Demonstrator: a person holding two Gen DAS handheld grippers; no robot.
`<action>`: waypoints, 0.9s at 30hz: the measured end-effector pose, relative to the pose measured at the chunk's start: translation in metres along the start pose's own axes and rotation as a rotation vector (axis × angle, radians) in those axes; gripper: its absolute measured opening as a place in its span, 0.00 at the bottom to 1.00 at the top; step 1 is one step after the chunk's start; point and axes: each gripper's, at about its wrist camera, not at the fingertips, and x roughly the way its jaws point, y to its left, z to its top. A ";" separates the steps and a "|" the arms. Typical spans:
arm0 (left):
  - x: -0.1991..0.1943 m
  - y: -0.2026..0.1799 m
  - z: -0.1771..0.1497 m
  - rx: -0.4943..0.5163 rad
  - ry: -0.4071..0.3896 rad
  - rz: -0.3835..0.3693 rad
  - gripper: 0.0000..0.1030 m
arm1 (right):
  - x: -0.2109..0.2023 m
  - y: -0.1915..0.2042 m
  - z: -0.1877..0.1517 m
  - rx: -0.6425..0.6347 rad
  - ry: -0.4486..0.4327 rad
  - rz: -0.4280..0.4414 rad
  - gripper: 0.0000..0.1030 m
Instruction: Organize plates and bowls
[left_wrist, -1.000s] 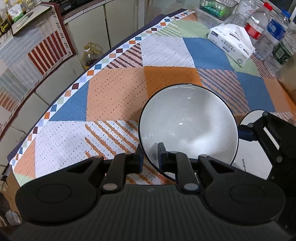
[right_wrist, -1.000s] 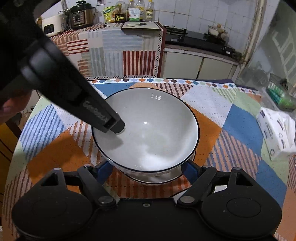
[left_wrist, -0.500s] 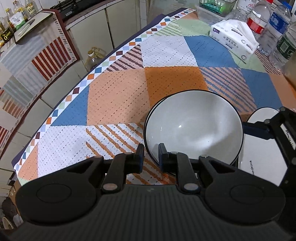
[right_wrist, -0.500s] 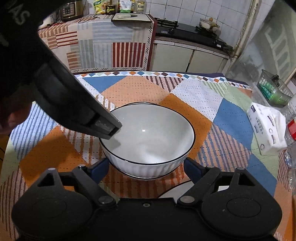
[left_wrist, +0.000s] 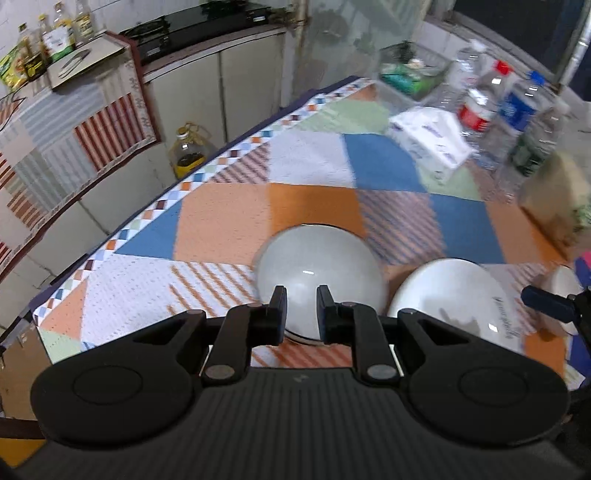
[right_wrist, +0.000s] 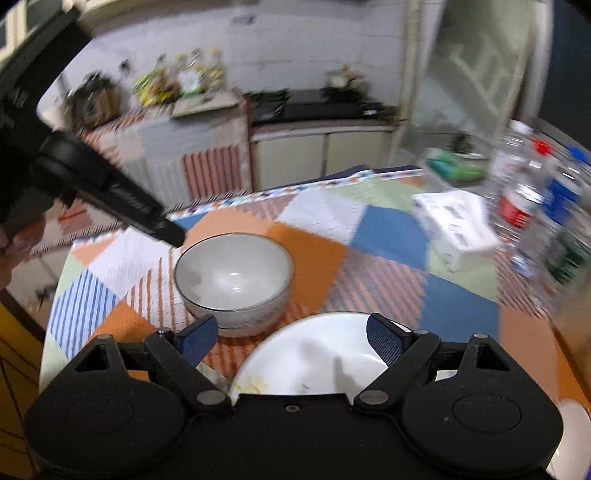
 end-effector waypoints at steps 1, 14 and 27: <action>-0.004 -0.007 -0.002 0.006 0.002 -0.006 0.15 | -0.011 -0.007 -0.004 0.019 -0.012 -0.007 0.87; -0.018 -0.136 -0.031 0.088 0.040 -0.164 0.19 | -0.085 -0.095 -0.070 0.143 -0.004 -0.178 0.87; 0.026 -0.244 -0.040 0.153 0.083 -0.247 0.34 | -0.095 -0.179 -0.147 0.301 0.028 -0.271 0.87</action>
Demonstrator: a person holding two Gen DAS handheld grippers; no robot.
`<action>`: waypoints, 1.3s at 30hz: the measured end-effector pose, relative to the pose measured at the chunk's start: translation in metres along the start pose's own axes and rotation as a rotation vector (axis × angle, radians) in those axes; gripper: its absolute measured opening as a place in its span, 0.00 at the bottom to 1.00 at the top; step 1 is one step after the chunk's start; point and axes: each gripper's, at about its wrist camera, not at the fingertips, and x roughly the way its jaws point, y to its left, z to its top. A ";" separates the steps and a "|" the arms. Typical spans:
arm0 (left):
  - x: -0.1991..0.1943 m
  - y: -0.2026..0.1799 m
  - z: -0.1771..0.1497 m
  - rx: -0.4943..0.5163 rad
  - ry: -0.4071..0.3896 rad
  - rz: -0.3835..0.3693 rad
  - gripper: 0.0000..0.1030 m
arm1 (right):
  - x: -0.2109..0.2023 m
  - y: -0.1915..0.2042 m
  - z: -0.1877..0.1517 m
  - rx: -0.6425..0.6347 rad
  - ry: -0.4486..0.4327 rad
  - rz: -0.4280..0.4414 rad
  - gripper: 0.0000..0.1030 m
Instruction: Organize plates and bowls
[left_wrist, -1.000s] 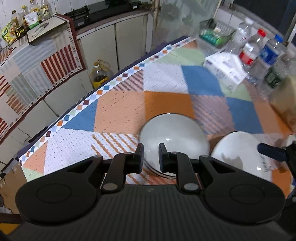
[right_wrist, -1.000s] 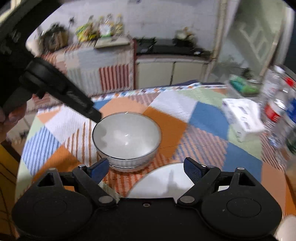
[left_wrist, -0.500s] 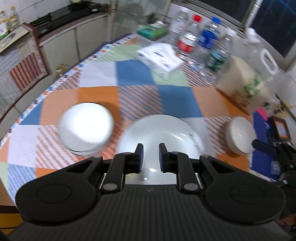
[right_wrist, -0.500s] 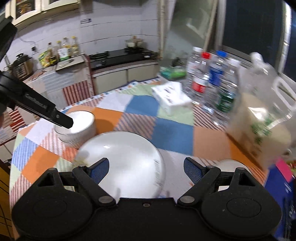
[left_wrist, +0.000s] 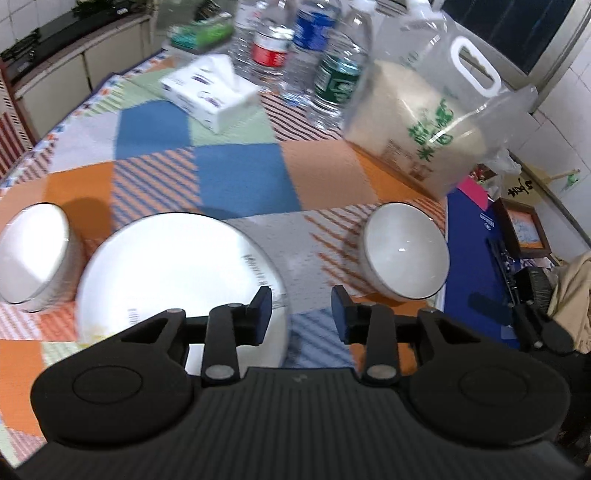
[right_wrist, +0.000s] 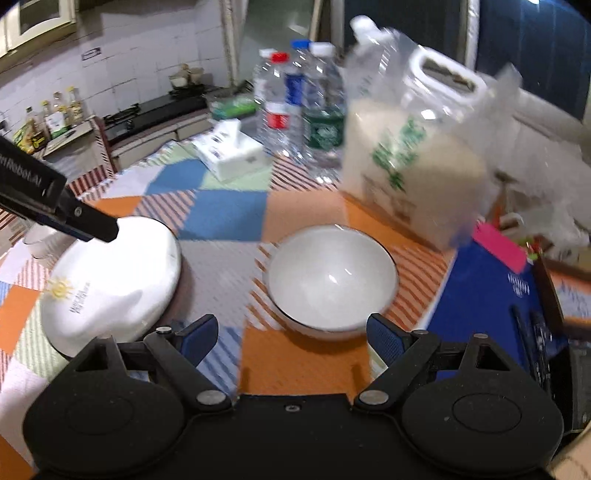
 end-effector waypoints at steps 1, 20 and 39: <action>0.005 -0.005 0.001 0.003 0.003 -0.003 0.35 | 0.005 -0.005 -0.004 0.000 0.007 0.000 0.88; 0.107 -0.053 0.021 0.003 0.076 -0.075 0.45 | 0.095 -0.030 -0.025 -0.076 0.049 -0.024 0.95; 0.139 -0.044 0.019 -0.012 0.090 -0.092 0.20 | 0.110 -0.020 -0.008 -0.148 -0.007 -0.006 0.95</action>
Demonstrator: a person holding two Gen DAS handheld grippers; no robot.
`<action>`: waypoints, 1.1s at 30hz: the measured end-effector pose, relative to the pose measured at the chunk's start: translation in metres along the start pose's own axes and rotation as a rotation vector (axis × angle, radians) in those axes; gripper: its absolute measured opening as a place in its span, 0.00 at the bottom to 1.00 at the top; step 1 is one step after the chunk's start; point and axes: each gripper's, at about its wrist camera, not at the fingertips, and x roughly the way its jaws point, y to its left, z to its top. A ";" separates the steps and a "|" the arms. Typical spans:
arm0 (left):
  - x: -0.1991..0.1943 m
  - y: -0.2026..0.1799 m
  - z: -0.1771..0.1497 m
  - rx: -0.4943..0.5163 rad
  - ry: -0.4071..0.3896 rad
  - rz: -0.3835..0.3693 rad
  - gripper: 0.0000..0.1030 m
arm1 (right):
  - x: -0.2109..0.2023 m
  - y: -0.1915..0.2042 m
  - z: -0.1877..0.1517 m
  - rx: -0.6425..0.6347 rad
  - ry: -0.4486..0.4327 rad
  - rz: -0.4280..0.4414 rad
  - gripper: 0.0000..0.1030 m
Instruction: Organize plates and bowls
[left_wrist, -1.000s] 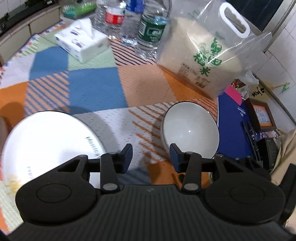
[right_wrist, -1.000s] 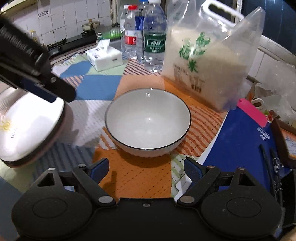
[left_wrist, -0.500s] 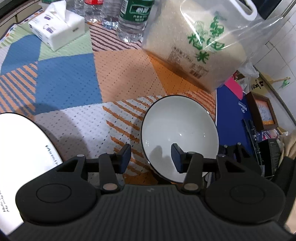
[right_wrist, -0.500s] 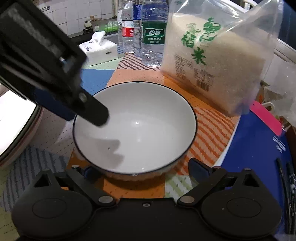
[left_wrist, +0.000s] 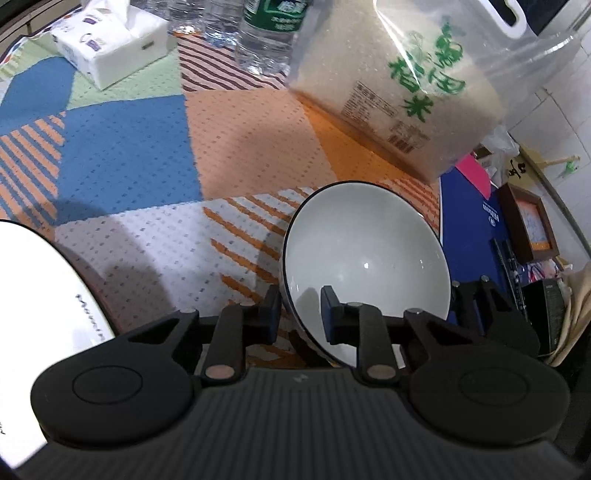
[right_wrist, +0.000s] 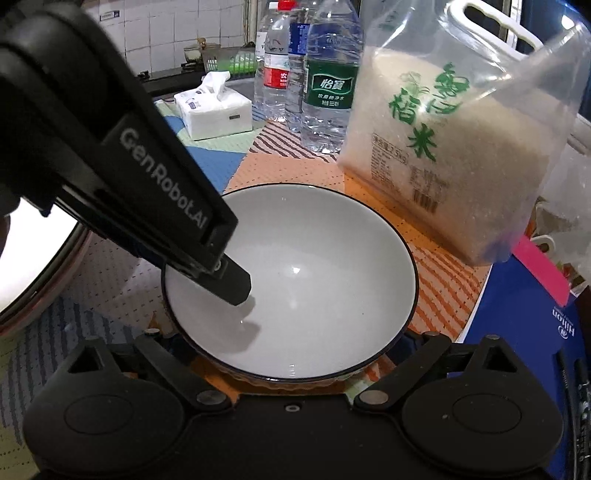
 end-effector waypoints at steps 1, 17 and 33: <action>-0.002 0.002 0.001 -0.003 -0.002 0.002 0.19 | -0.001 0.001 0.001 0.011 -0.003 0.006 0.95; -0.099 0.044 0.017 0.020 -0.070 0.064 0.19 | -0.035 0.056 0.056 -0.007 -0.098 0.021 0.95; -0.243 0.145 0.006 -0.022 -0.155 0.160 0.19 | -0.087 0.181 0.131 -0.138 -0.196 0.191 0.96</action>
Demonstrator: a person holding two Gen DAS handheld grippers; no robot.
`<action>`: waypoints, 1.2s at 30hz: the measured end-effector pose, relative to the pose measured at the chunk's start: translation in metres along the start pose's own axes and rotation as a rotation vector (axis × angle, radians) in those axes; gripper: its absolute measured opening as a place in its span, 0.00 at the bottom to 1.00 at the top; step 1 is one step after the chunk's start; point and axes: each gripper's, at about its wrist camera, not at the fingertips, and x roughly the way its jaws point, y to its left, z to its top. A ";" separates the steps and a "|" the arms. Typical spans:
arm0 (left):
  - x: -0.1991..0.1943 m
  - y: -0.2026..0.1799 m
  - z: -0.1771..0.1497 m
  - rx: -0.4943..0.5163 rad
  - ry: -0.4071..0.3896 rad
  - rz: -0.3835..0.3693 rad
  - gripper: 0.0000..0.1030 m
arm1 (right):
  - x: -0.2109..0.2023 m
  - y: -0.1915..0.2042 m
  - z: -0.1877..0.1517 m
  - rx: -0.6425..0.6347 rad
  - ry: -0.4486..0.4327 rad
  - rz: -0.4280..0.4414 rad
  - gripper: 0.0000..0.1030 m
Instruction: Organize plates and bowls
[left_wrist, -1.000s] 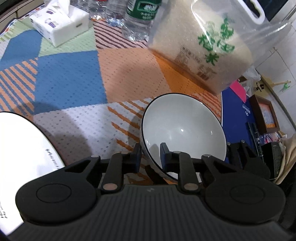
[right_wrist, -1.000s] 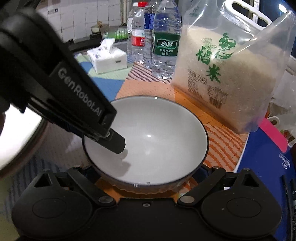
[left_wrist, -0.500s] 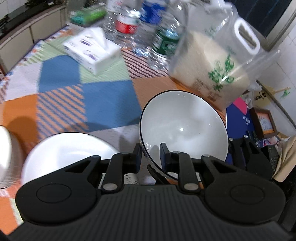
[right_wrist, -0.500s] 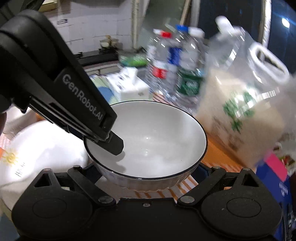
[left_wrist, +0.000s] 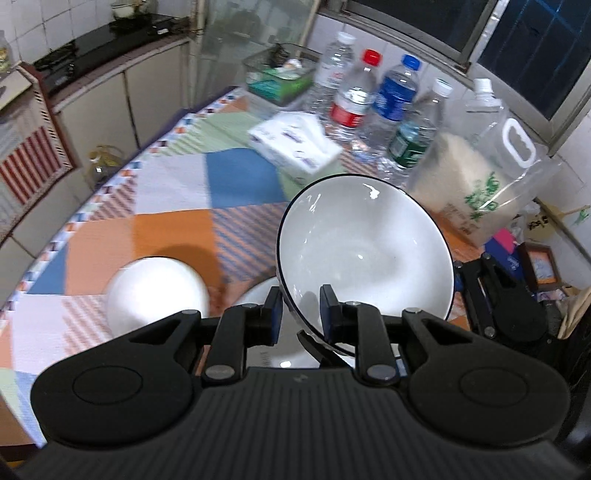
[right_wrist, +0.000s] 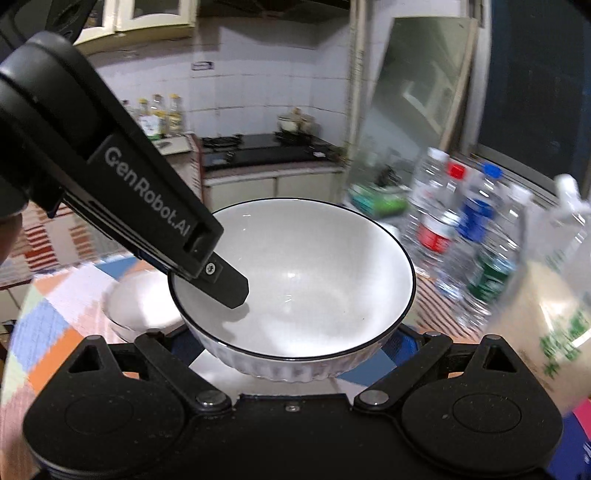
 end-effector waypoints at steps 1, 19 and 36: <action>-0.004 0.009 -0.001 0.001 -0.003 0.008 0.19 | 0.001 0.008 0.004 -0.008 -0.003 0.013 0.96; 0.013 0.129 -0.013 -0.028 0.087 0.110 0.18 | 0.073 0.096 0.018 -0.013 0.041 0.178 0.96; 0.060 0.158 -0.018 0.040 0.202 0.131 0.18 | 0.114 0.121 0.012 -0.105 0.154 0.221 0.95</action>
